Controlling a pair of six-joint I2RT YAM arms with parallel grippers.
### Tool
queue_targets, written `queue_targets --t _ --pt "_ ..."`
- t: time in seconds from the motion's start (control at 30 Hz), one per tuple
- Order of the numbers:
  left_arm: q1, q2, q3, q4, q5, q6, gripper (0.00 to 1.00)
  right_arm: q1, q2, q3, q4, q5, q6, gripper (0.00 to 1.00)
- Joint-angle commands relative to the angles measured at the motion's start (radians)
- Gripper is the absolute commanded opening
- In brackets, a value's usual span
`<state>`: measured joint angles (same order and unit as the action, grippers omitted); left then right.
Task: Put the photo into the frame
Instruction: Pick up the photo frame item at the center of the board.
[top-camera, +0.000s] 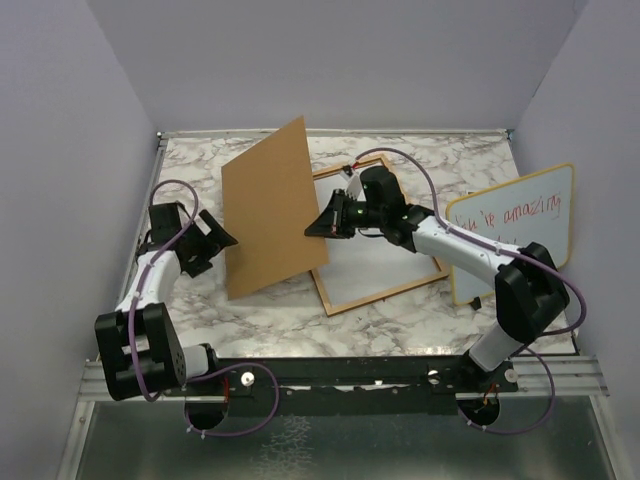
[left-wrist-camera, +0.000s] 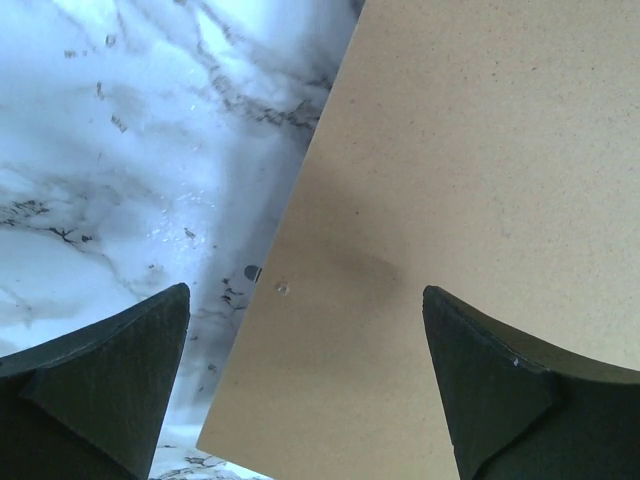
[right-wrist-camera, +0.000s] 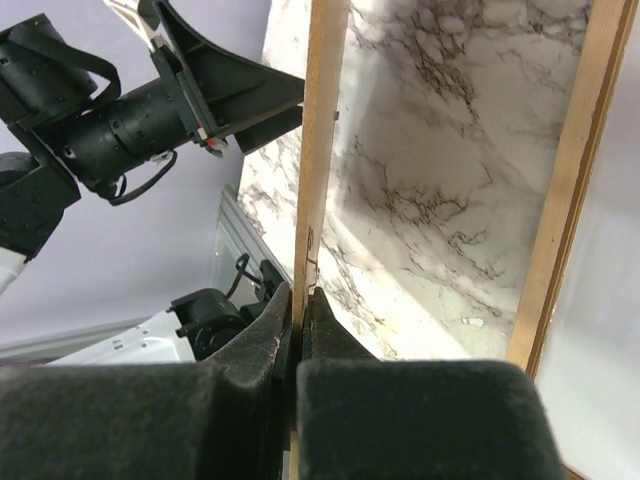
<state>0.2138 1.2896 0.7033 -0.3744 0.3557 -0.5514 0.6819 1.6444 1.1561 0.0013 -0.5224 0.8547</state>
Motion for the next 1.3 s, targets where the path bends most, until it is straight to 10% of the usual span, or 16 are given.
queue_targets --t 0.0,0.73,1.27 --pt "-0.004 -0.070 0.088 -0.079 0.004 0.050 0.99 0.002 -0.105 0.023 0.071 0.060 0.014 0.01" --pt "-0.043 -0.213 0.079 -0.096 -0.016 -0.046 0.99 -0.077 -0.348 -0.015 -0.028 0.711 0.126 0.00" --pt "-0.541 0.167 0.106 0.165 -0.191 -0.247 0.93 -0.100 -0.565 -0.111 -0.089 0.931 0.068 0.01"
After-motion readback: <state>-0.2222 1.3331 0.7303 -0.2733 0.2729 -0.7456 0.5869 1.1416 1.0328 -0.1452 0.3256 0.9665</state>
